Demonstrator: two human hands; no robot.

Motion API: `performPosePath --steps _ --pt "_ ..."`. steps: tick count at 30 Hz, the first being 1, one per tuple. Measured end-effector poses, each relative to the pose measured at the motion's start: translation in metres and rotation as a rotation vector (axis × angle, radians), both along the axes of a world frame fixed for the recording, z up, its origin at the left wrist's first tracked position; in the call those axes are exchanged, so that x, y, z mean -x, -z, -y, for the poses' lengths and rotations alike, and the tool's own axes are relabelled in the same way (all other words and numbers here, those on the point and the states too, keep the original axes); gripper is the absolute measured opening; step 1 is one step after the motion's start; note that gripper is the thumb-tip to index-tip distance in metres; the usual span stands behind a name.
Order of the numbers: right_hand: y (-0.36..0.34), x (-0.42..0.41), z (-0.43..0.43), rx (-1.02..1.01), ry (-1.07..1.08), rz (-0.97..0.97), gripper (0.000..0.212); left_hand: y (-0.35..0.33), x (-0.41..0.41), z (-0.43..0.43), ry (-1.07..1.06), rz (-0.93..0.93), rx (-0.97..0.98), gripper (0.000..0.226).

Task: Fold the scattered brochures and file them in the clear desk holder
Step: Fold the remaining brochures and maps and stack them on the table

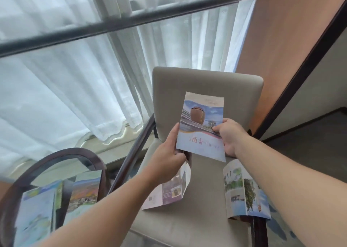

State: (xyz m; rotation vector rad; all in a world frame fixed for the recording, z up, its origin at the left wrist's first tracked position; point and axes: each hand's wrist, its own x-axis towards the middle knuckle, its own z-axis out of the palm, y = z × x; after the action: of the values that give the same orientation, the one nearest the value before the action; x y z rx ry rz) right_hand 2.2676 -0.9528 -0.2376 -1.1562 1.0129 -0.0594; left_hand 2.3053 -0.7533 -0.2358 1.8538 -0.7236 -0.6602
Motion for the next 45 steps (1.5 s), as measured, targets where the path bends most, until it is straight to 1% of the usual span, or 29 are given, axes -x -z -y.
performPosePath --steps 2,4,5,6,8,9,11,13,14,16,17,18,19,21,22,25,27,29,30,31,32,33,34,35,37,38,42,44,45 --pt "-0.007 -0.010 -0.009 0.075 -0.031 0.050 0.025 -0.008 -0.009 -0.016 0.101 -0.284 0.176 0.082" --pt "-0.016 -0.016 -0.021 0.136 -0.087 0.092 0.028 -0.018 -0.019 -0.029 0.083 -0.453 0.241 0.060" --pt "-0.020 -0.018 -0.029 0.163 -0.122 0.116 0.029 -0.023 -0.024 -0.033 0.016 -0.497 0.233 0.047" --pt "-0.024 -0.020 -0.039 0.181 -0.158 0.144 0.030 -0.026 -0.030 -0.037 -0.088 -0.533 0.204 0.041" --pt "-0.027 -0.022 -0.061 0.215 -0.240 0.194 0.030 -0.031 -0.040 -0.041 -0.332 -0.601 0.111 0.040" --pt "-0.027 -0.023 -0.074 0.244 -0.278 0.206 0.030 -0.034 -0.044 -0.044 -0.408 -0.624 0.097 0.037" --pt "-0.028 -0.024 -0.096 0.308 -0.320 0.220 0.025 -0.040 -0.049 -0.053 -0.485 -0.619 0.104 0.031" --pt "-0.029 -0.024 -0.110 0.341 -0.328 0.219 0.020 -0.046 -0.051 -0.069 -0.497 -0.612 0.132 0.022" --pt "-0.031 -0.022 -0.115 0.326 -0.342 0.201 0.031 -0.050 -0.051 -0.079 -0.484 -0.620 0.152 0.017" --pt "-0.033 -0.019 -0.124 0.209 -0.386 0.153 0.068 -0.058 -0.049 -0.100 -0.440 -0.645 0.210 0.014" --pt "-0.034 -0.017 -0.131 0.129 -0.409 0.156 0.076 -0.061 -0.047 -0.110 -0.424 -0.658 0.236 0.015" --pt "-0.036 -0.015 -0.139 0.056 -0.430 0.175 0.074 -0.064 -0.045 -0.120 -0.415 -0.663 0.251 0.017" --pt "-0.038 -0.013 -0.149 0.012 -0.444 0.202 0.064 -0.066 -0.043 -0.129 -0.411 -0.661 0.258 0.017" --pt "-0.045 -0.012 -0.170 0.016 -0.444 0.238 0.040 -0.069 -0.038 -0.148 -0.405 -0.649 0.252 0.015" --pt "-0.048 -0.012 -0.181 0.021 -0.428 0.246 0.034 -0.070 -0.036 -0.157 -0.407 -0.646 0.245 0.014" --pt "-0.055 -0.013 -0.213 0.011 -0.379 0.249 0.024 -0.071 -0.030 -0.186 -0.420 -0.614 0.198 0.015" --pt "-0.058 -0.014 -0.233 0.037 -0.342 0.252 0.016 -0.068 -0.028 -0.203 -0.456 -0.534 0.148 0.016" --pt "-0.059 -0.016 -0.249 0.100 -0.301 0.272 0.013 -0.064 -0.029 -0.220 -0.520 -0.372 0.097 0.016" --pt "-0.061 -0.018 -0.256 0.123 -0.294 0.293 0.015 -0.063 -0.031 -0.228 -0.549 -0.295 0.083 0.020" --pt "-0.064 -0.020 -0.263 0.130 -0.300 0.321 0.017 -0.064 -0.032 -0.237 -0.571 -0.251 0.085 0.030" --pt "-0.067 -0.022 -0.270 0.123 -0.312 0.352 0.019 -0.064 -0.034 -0.246 -0.581 -0.242 0.087 0.046" --pt "-0.070 -0.024 -0.276 0.109 -0.328 0.382 0.021 -0.064 -0.036 -0.253 -0.584 -0.264 0.072 0.063" --pt "-0.072 -0.026 -0.282 0.088 -0.348 0.407 0.023 -0.064 -0.038 -0.260 -0.583 -0.314 0.054 0.073" --pt "-0.074 -0.028 -0.288 0.068 -0.372 0.427 0.024 -0.063 -0.040 -0.266 -0.577 -0.380 0.059 0.073" --pt "-0.076 -0.033 -0.298 0.056 -0.416 0.445 0.026 -0.062 -0.043 -0.274 -0.577 -0.497 0.136 0.056" --pt "-0.075 -0.036 -0.302 0.057 -0.435 0.444 0.026 -0.063 -0.045 -0.277 -0.589 -0.506 0.164 0.047" --pt "-0.070 -0.052 -0.312 0.110 -0.502 0.386 0.024 -0.068 -0.052 -0.283 -0.702 -0.440 0.200 0.021" --pt "-0.068 -0.061 -0.313 0.198 -0.544 0.350 0.023 -0.074 -0.054 -0.286 -0.735 -0.442 0.227 0.016" --pt "-0.068 -0.065 -0.314 0.224 -0.579 0.332 0.030 -0.077 -0.056 -0.287 -0.731 -0.451 0.240 0.016"
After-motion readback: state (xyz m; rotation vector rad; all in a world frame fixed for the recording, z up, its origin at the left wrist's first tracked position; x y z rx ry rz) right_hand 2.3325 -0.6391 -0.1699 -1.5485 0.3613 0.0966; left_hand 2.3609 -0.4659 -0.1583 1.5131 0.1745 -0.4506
